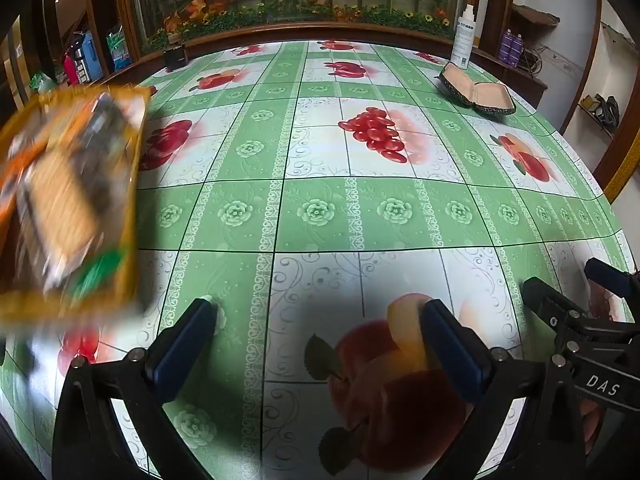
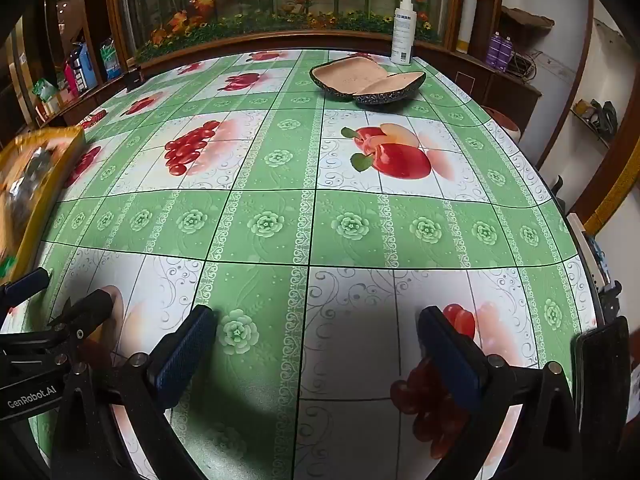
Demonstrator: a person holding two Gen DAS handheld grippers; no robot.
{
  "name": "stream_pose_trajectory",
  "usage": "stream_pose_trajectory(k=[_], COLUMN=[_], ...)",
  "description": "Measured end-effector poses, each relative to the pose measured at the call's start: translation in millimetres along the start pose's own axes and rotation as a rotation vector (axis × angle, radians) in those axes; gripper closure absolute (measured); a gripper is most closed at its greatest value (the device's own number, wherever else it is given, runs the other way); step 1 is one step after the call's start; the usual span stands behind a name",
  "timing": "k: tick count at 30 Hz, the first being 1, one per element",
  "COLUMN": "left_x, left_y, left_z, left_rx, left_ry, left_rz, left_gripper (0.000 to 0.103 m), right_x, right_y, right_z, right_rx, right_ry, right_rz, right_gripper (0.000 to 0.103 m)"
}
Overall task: Organize snacks
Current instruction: 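Tip the cardboard tray to pour the snack packs onto the table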
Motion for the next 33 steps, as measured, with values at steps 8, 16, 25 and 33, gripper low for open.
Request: stream_pose_trajectory(k=[8,16,25,33], left_x=[-0.1,-0.1,-0.1,1.7], left_y=[0.2,0.1,0.1,0.0], left_z=[-0.1,-0.2,-0.2,0.9], left_rx=[0.0,0.0,0.0,0.0], left_ry=[0.0,0.0,0.0,-0.002], left_rz=[0.0,0.0,0.0,0.0], left_gripper=[0.0,0.0,0.0,0.0], right_x=[0.0,-0.1,-0.1,2.2], right_y=[0.1,0.1,0.1,-1.2], right_z=[-0.2,-0.1,-0.1,0.8], right_rx=[0.0,0.0,0.0,0.0], right_ry=[0.0,0.0,0.0,0.0], right_rz=[0.0,0.0,0.0,-0.002], right_gripper=[0.001,0.001,0.001,0.001])
Point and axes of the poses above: each gripper's, at about its wrist camera, not at the fingertips, and x roughly the way its jaws point, y to its left, z to its top, the point moved 2 cm from there along x, roughly the way its jaws point, and after that the axes turned 7 degrees about -y, right-handed, at the moved point
